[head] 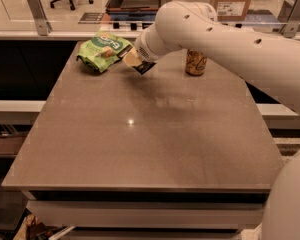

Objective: Move rxbar chocolate near green rice chip bag

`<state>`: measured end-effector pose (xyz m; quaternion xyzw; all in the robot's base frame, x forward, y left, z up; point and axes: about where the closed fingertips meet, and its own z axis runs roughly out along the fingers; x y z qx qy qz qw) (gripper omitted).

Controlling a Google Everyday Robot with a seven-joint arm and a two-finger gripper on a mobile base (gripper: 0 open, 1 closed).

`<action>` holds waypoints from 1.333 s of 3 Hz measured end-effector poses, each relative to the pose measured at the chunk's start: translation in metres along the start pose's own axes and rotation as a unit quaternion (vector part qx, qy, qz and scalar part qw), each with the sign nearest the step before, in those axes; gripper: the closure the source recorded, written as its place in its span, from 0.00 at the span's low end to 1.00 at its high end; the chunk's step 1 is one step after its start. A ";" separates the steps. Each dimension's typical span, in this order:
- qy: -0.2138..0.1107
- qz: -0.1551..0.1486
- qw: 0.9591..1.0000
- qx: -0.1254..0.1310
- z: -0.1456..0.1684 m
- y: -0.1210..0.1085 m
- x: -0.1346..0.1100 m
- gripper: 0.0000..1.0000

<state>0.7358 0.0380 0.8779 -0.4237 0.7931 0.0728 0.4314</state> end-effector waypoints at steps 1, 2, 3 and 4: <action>0.000 -0.001 1.000 -0.001 0.001 0.001 0.000 0.36; 0.000 -0.001 1.000 -0.002 0.002 0.003 -0.001 0.12; 0.001 -0.002 1.000 -0.003 0.002 0.004 -0.001 0.00; 0.001 -0.002 1.000 -0.003 0.002 0.004 -0.001 0.00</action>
Offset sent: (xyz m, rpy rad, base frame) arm -0.0003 0.0012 -0.0006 -0.0003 0.0009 0.0018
